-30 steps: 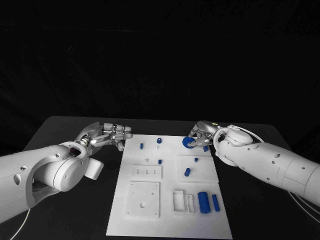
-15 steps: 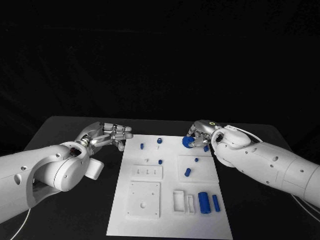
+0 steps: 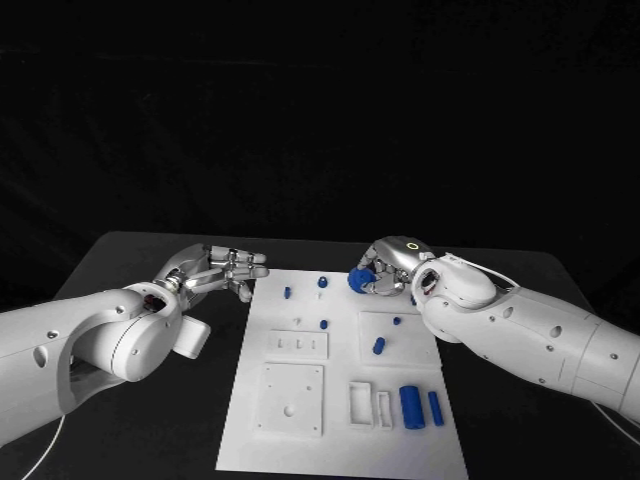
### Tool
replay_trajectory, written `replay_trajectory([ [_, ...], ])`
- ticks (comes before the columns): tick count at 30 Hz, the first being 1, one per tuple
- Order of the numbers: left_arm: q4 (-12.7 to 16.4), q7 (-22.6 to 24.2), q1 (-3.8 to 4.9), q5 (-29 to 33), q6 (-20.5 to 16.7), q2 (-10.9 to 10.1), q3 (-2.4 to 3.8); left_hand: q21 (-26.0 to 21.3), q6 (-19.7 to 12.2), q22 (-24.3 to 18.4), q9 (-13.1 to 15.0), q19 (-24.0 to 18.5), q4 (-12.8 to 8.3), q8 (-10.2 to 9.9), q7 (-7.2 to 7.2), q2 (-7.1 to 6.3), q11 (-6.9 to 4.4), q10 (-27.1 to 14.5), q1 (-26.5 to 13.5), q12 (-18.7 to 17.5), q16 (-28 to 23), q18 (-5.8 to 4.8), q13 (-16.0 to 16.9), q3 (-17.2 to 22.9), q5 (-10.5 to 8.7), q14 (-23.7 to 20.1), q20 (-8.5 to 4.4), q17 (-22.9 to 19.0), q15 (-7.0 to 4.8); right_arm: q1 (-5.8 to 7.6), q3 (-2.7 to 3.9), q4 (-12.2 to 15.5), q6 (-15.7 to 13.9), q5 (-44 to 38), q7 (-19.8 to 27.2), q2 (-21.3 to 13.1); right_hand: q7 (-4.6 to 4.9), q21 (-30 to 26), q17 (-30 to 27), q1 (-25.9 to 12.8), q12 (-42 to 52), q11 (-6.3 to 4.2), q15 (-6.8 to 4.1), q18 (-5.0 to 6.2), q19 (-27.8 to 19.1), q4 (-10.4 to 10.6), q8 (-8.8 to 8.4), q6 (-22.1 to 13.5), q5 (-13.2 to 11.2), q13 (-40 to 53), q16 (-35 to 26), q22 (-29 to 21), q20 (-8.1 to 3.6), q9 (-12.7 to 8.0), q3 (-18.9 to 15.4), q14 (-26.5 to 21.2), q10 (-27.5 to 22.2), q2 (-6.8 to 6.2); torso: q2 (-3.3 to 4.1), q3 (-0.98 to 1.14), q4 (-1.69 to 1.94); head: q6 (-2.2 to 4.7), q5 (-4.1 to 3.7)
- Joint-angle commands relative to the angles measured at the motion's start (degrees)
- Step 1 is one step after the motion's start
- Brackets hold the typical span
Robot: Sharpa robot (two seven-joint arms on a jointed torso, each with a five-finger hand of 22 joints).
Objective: Assemble the parts on the task board
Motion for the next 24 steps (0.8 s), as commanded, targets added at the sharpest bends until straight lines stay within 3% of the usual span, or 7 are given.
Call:
replay_trajectory([
  [1,0.2,0.4,0.11,-0.2,0.4,0.0,0.03,0.4,-0.4,0.0,0.0,-0.5,-0.3,0.0,0.02,-0.07,0.16,-0.4,0.3,-0.2,-0.4,0.89,0.1,0.1,0.22,-0.4,-0.11,-0.1,-0.16,-0.02,0.00,1.9,-2.5,-2.8,-1.7,0.0,-0.39,0.3,0.0,-0.3,0.3,0.07,-0.40,-0.42,1.6,0.2,0.18,1.4,0.1,0.1,0.3,6.5,-0.34,0.2,0.0,0.1,0.4,-0.43,0.04,-0.06,-0.04,0.03,0.29],
  [5,0.4,0.4,0.11,-0.2,0.4,-0.1,0.03,0.4,-0.4,0.0,0.0,-0.5,-0.3,0.0,0.02,-0.07,0.16,-0.4,0.3,-0.2,-0.4,0.89,0.1,0.1,0.22,-0.4,-0.11,-0.1,-0.16,-0.02,0.00,4.2,-2.6,-3.4,-2.2,0.5,-0.38,0.3,0.1,-0.2,0.3,0.07,-0.44,-0.42,1.6,0.6,0.17,1.4,0.0,0.1,0.3,6.5,-0.39,0.2,0.1,0.0,0.5,-0.59,0.07,-0.03,0.02,0.01,0.61],
  [11,0.5,0.4,0.11,-0.2,0.3,-0.2,0.03,0.6,-0.4,-0.3,0.0,-0.5,-0.3,0.0,0.08,-0.11,0.18,-0.4,0.3,-0.2,-0.4,0.90,0.1,0.1,0.24,-0.4,-0.09,-0.1,-0.13,-0.03,-0.30,5.2,-2.3,-3.7,-2.6,1.8,-0.38,0.3,0.1,-0.3,0.3,0.08,-0.44,-0.42,1.6,0.8,0.17,1.3,-0.1,0.2,0.3,6.5,-0.40,0.2,0.0,0.0,0.5,-0.62,0.03,-0.09,0.03,-0.03,0.77],
  [17,0.5,0.4,0.11,-0.2,0.3,-0.1,0.03,0.6,-0.4,-0.3,0.0,-0.5,-0.3,0.0,0.08,-0.11,0.18,-0.4,0.3,-0.2,-0.4,0.90,0.1,0.1,0.24,-0.4,-0.09,-0.1,-0.13,-0.03,-0.86,4.5,-1.9,-3.8,-2.7,3.3,-0.36,0.3,0.0,-0.2,0.2,0.09,-0.44,-0.42,1.5,1.0,0.18,1.2,-0.2,0.1,0.3,6.5,-0.40,0.2,0.0,0.0,0.4,-0.63,0.10,-0.05,0.03,-0.03,0.81],
  [24,0.4,0.4,0.11,-0.2,0.4,0.2,0.03,0.6,-0.4,-0.3,0.0,-0.5,-0.3,0.0,0.08,-0.11,0.18,-0.4,0.3,-0.2,-0.4,0.90,0.1,0.1,0.24,-0.4,-0.09,-0.1,-0.13,-0.03,-2.07,2.0,-1.2,-3.8,-2.6,5.8,-0.32,0.2,0.0,-0.2,0.1,0.11,-0.45,-0.43,1.5,1.2,0.18,1.0,-0.1,0.2,0.3,6.5,-0.41,0.2,-0.1,0.0,0.4,-0.63,0.07,0.01,0.08,-0.17,0.91],
])
